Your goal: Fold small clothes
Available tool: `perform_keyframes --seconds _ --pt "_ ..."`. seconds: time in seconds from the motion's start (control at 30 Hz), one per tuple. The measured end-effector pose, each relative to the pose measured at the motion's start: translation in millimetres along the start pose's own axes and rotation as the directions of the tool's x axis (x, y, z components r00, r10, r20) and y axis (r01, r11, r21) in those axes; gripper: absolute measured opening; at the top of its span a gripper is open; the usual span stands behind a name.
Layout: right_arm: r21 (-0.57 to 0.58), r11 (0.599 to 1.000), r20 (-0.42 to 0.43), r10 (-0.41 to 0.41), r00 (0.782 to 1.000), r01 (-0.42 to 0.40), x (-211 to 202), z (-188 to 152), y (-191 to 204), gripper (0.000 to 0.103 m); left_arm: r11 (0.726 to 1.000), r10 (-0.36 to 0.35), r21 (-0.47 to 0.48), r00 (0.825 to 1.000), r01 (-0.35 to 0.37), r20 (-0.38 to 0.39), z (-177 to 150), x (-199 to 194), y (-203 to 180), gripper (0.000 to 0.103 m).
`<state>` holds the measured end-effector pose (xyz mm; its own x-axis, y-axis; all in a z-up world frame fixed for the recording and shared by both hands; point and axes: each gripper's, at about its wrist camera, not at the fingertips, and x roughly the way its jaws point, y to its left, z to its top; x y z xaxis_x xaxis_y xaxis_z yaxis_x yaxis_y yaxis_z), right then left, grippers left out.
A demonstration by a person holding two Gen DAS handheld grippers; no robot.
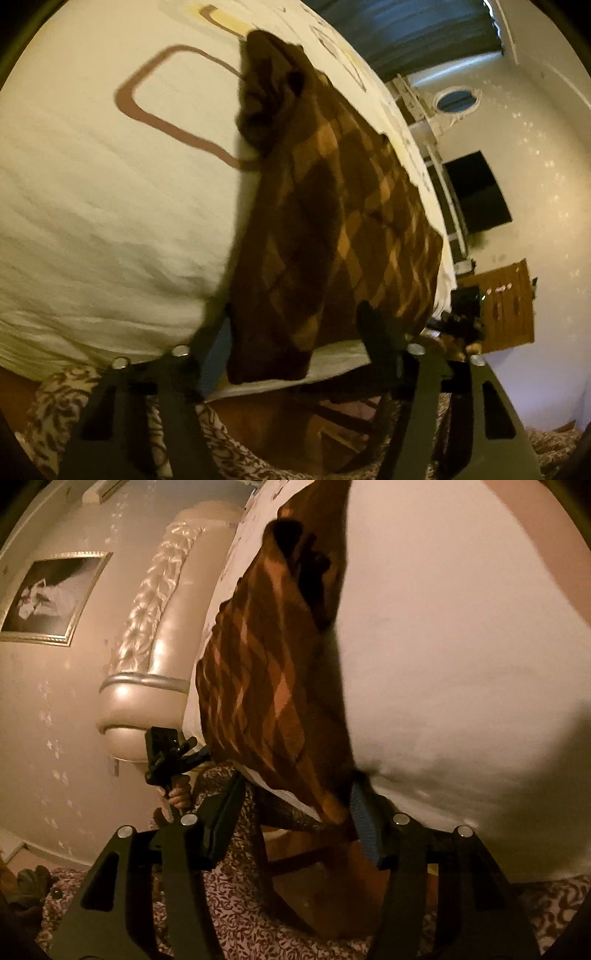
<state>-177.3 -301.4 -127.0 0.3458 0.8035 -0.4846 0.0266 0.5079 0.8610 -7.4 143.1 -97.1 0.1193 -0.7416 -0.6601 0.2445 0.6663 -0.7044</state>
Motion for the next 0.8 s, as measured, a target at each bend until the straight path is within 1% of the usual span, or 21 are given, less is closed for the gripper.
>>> perform_keyframes --seconds 0.03,0.07,0.1,0.13,0.17,0.23,0.3,0.37,0.4,0.47,0.53,0.6,0.63,0.67,0.7,0.8 --pt "-0.002 1.000 -0.005 0.002 1.000 -0.002 2 1 1 0.056 1.000 0.005 0.007 1.000 -0.005 -0.006 -2 2 -2 0.056" --pt "-0.005 1.000 -0.009 0.000 1.000 0.000 4 0 2 0.051 1.000 0.004 0.011 1.000 -0.004 -0.014 -3 4 -3 0.052" --pt "-0.007 1.000 -0.014 -0.007 1.000 0.007 5 0 2 0.038 1.000 0.004 0.009 1.000 -0.004 -0.026 -3 5 -3 0.050" --pt "-0.007 1.000 -0.030 -0.020 0.999 0.019 8 -1 2 0.032 1.000 0.006 0.006 1.000 -0.006 -0.027 -3 6 -4 0.049" --pt "-0.003 1.000 -0.042 -0.028 0.999 0.028 11 0 2 0.025 1.000 0.005 -0.002 1.000 -0.005 -0.026 -3 5 -2 0.048" --pt "-0.013 0.999 -0.047 -0.043 0.998 0.042 12 -2 3 0.019 0.999 -0.017 -0.032 1.000 0.017 -0.015 -4 1 2 0.048" --pt "-0.019 0.999 -0.039 -0.042 0.998 0.041 10 -1 5 0.010 0.997 -0.037 -0.067 0.999 0.037 0.005 -4 -4 6 0.048" --pt "-0.026 0.999 -0.024 -0.038 0.999 0.037 7 -3 7 0.008 0.992 -0.071 -0.106 0.997 0.073 0.028 -8 -8 13 0.048" --pt "-0.024 0.999 -0.018 -0.040 0.999 0.040 6 -3 7 0.007 0.990 -0.077 -0.120 0.997 0.080 0.029 -8 -8 16 0.048" --pt "-0.017 0.999 -0.006 -0.038 0.999 0.038 5 -4 7 0.006 0.986 -0.079 -0.143 0.996 0.082 0.027 -9 -7 21 0.048" --pt "-0.007 0.999 0.007 -0.038 0.999 0.038 4 -6 8 0.006 0.989 -0.073 -0.129 0.997 0.076 0.022 -8 -6 20 0.048" --pt "0.000 0.999 0.020 -0.032 0.999 0.032 1 -7 10 0.006 0.993 -0.065 -0.094 0.998 0.065 0.005 -8 -3 13 0.029" --pt "0.003 1.000 0.027 -0.026 0.999 0.026 -1 -8 10 0.006 0.995 -0.062 -0.078 0.998 0.061 -0.015 -8 -1 10 0.010" --pt "0.009 1.000 0.036 -0.017 0.999 0.017 -4 -8 11 0.006 0.997 -0.049 -0.062 0.998 0.047 -0.034 -9 2 7 0.008" --pt "0.013 1.000 0.043 -0.008 0.999 0.007 -6 -8 11 0.006 0.998 -0.051 -0.048 0.998 0.050 -0.038 -10 2 4 0.007" --pt "0.014 1.000 0.075 0.022 0.997 -0.023 -16 -13 21 0.005 0.996 -0.088 0.014 0.996 0.088 -0.027 -13 -8 -9 0.006"
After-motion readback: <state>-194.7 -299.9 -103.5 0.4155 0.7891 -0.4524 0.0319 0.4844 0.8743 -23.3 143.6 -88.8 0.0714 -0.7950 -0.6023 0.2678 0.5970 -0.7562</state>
